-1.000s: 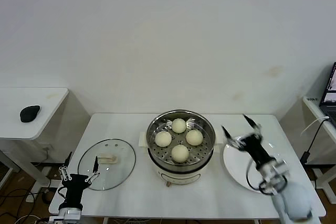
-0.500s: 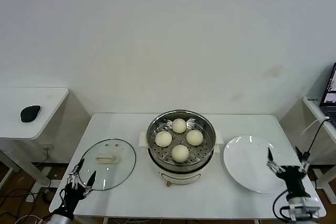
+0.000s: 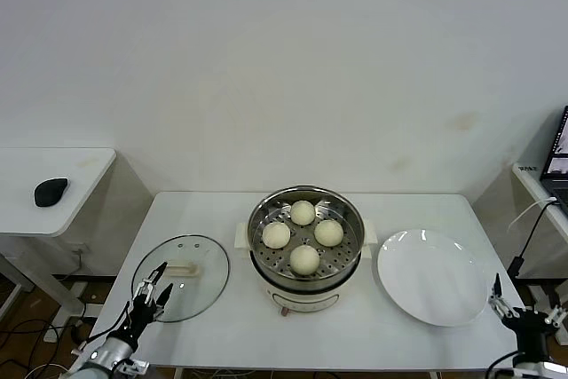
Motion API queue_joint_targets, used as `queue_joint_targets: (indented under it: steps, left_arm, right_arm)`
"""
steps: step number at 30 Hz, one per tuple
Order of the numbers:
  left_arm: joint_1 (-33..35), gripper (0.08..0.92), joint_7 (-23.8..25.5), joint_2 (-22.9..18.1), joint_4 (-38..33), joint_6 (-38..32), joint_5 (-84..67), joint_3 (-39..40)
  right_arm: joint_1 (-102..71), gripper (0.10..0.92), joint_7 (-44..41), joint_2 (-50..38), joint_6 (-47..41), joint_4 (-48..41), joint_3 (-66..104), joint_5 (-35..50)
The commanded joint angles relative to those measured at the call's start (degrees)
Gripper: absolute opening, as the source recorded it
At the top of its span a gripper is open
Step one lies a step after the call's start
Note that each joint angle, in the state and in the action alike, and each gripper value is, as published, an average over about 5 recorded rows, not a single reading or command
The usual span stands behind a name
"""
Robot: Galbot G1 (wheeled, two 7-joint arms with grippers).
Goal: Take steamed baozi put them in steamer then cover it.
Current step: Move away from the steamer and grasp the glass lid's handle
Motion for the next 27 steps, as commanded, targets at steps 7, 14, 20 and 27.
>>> queue_joint_targets:
  steps: [7,14,20,27]
  left_arm:
    - [-13.0,0.823,0.3,-0.4,11.6,-0.6,5.2,3.6]
    - [-15.3,0.823,1.5,-0.7,12.0,-0.3,5.2,4.4]
    - [-17.6,0.823,1.6,-1.8,15.5,-0.2,5.6,5.1]
    - [-18.2,0.776,1.6,-2.4,17.0,-0.2,5.6,4.9]
  right_arm:
    - [-1.4,0.823,1.3,2.1,0.5,0.2,1.4,-0.9]
    - [-1.7,0.823,1.1,1.9,0.8,-0.5,1.2,-1.1]
    - [-1.5,0.823,0.9,1.8,0.9,-1.1,0.8,-1.5]
    - [-1.3,0.823,0.9,1.5,1.0,-1.9,0.7,-1.6]
